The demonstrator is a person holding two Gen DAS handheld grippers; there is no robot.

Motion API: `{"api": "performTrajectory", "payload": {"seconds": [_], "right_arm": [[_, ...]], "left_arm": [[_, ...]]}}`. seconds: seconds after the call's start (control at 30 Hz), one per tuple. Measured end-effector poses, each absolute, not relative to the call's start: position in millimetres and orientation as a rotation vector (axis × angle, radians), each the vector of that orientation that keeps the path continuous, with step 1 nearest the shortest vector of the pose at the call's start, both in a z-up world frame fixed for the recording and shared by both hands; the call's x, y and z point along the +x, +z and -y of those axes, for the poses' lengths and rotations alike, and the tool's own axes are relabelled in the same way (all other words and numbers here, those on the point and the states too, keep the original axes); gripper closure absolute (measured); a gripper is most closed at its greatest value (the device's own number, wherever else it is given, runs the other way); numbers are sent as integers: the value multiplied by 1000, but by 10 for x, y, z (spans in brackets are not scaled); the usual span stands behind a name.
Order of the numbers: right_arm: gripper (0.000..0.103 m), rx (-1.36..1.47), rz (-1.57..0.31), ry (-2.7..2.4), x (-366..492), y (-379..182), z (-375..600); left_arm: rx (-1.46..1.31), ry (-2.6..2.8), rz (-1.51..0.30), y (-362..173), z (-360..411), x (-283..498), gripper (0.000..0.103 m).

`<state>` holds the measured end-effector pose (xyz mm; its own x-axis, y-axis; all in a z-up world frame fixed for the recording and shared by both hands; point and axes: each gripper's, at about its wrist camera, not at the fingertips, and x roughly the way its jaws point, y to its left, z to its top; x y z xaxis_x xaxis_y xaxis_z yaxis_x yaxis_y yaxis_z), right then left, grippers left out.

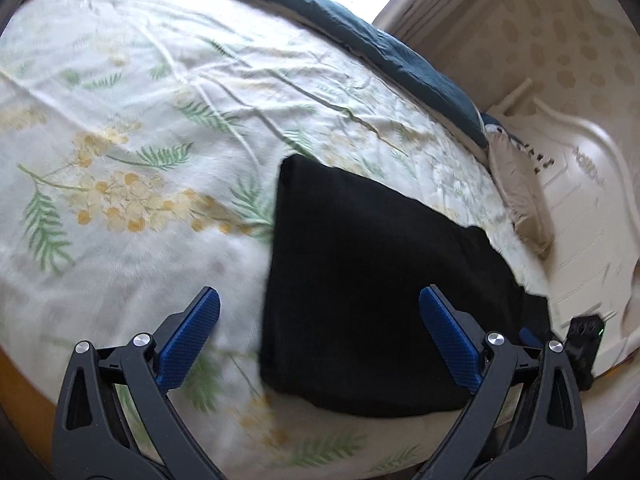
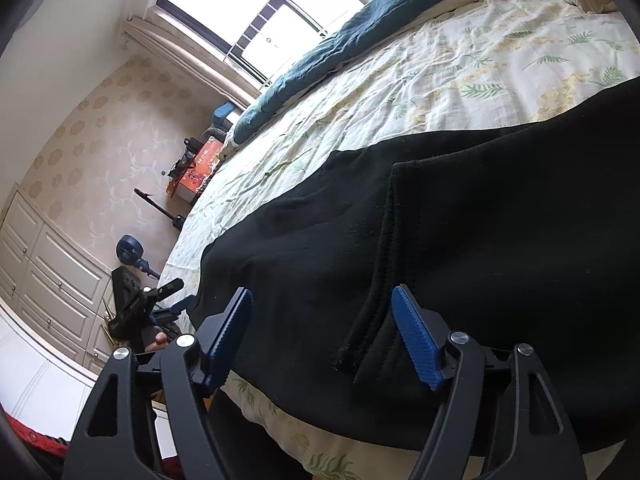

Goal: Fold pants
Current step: 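Grasp the folded pants edge with the left gripper and lift it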

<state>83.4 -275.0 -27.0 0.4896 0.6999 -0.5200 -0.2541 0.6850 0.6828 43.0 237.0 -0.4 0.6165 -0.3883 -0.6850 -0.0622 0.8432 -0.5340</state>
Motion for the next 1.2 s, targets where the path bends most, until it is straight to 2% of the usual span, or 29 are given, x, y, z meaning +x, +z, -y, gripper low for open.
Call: {"api": "performTrajectory", "payload": {"seconds": [0.23, 0.27, 0.3, 0.33, 0.37, 0.4, 0.43, 0.5, 0.8, 1.0, 1.2], "right_arm": [[30, 580, -881, 614, 844, -268, 2726], [30, 580, -880, 613, 838, -271, 2725], [30, 580, -878, 611, 835, -270, 2720], [29, 580, -876, 609, 832, -272, 2719], [28, 580, -874, 608, 826, -276, 2717], [28, 576, -871, 606, 820, -275, 2708], [28, 573, -870, 605, 815, -276, 2705], [27, 570, -867, 600, 808, -271, 2699], [27, 580, -845, 556, 745, -216, 2704], [27, 599, -833, 546, 610, -167, 2716], [27, 645, -819, 560, 435, -134, 2816]], "left_arm": [[-678, -382, -921, -71, -2330, 749, 6], [-717, -452, -934, -94, -2279, 797, 13], [-747, -498, -954, -130, -2233, 835, 29], [-776, -537, -985, -185, -2185, 874, 37], [-800, -557, -1027, -264, -2134, 920, 59], [-802, -545, -1051, -310, -2108, 941, 72], [-800, -539, -1053, -321, -2092, 950, 73], [-780, -521, -1041, -266, -2067, 933, 83], [-461, -382, -951, 588, -1489, 819, 88], [-263, -344, -873, 1145, -789, 804, 89], [-119, -353, -845, 1341, -32, 827, 89]]}}
